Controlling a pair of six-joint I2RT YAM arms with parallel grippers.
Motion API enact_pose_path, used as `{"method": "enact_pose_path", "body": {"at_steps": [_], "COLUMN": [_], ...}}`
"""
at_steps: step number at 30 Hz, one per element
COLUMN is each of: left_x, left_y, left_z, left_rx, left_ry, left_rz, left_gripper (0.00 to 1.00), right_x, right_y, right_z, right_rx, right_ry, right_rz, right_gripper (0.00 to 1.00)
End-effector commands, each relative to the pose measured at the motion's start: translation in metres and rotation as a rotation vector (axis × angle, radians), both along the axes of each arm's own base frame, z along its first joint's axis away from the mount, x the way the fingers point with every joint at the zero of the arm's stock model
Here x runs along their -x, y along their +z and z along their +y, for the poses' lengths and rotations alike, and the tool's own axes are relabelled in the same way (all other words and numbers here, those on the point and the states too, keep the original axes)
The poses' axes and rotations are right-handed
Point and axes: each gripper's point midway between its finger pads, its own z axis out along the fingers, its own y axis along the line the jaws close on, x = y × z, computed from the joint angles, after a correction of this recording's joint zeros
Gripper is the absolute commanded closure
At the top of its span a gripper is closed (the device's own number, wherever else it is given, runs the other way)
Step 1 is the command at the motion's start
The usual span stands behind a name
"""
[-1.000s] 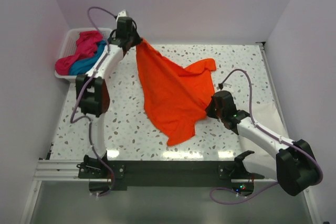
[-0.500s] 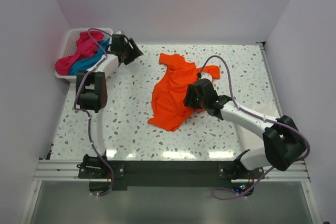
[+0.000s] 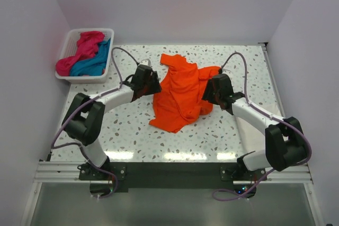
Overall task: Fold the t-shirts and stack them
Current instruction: Flatten the tshirt out
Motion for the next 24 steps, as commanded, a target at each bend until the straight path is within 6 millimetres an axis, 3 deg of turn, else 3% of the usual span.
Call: {"method": "enact_pose_path", "body": {"at_steps": [1, 5, 11, 14, 16, 18, 19, 20, 21, 23, 24], "left_x": [0.016, 0.025, 0.023, 0.018, 0.017, 0.011, 0.010, 0.009, 0.007, 0.006, 0.006], "left_y": [-0.031, -0.044, -0.059, -0.060, -0.060, -0.046, -0.042, -0.036, -0.018, -0.006, 0.016], "left_z": [0.002, -0.008, -0.003, -0.003, 0.002, 0.011, 0.019, 0.025, 0.030, 0.050, 0.057], "left_rx": [-0.101, -0.119, -0.164, -0.179, -0.210, -0.229, -0.225, -0.218, -0.191, -0.163, -0.132], "left_ry": [-0.019, -0.041, -0.001, 0.009, 0.029, 0.070, 0.091, 0.107, 0.126, 0.179, 0.193], "left_rz": [0.045, 0.075, 0.103, 0.104, 0.111, 0.084, 0.081, 0.073, 0.041, 0.029, -0.011], "left_gripper": [0.36, 0.33, 0.39, 0.51, 0.71, 0.89, 0.92, 0.95, 0.99, 1.00, 1.00], "right_x": [-0.006, -0.015, -0.021, -0.023, -0.026, -0.028, -0.031, -0.032, -0.033, -0.035, -0.037], "right_y": [-0.010, -0.022, -0.052, -0.069, -0.074, -0.081, -0.080, -0.080, -0.078, -0.071, -0.060], "right_z": [-0.032, -0.045, -0.036, -0.034, -0.029, -0.026, -0.025, -0.023, -0.023, -0.023, -0.024], "right_rx": [0.055, 0.060, 0.040, 0.039, 0.020, 0.017, 0.011, 0.005, 0.004, 0.006, 0.010], "right_ry": [-0.064, -0.088, -0.058, -0.061, -0.054, -0.050, -0.047, -0.045, -0.044, -0.045, -0.042], "right_rz": [0.014, 0.049, 0.119, 0.155, 0.162, 0.177, 0.173, 0.176, 0.173, 0.166, 0.142], "right_gripper": [0.42, 0.42, 0.40, 0.39, 0.39, 0.48, 0.53, 0.71, 0.79, 0.93, 1.00]}}
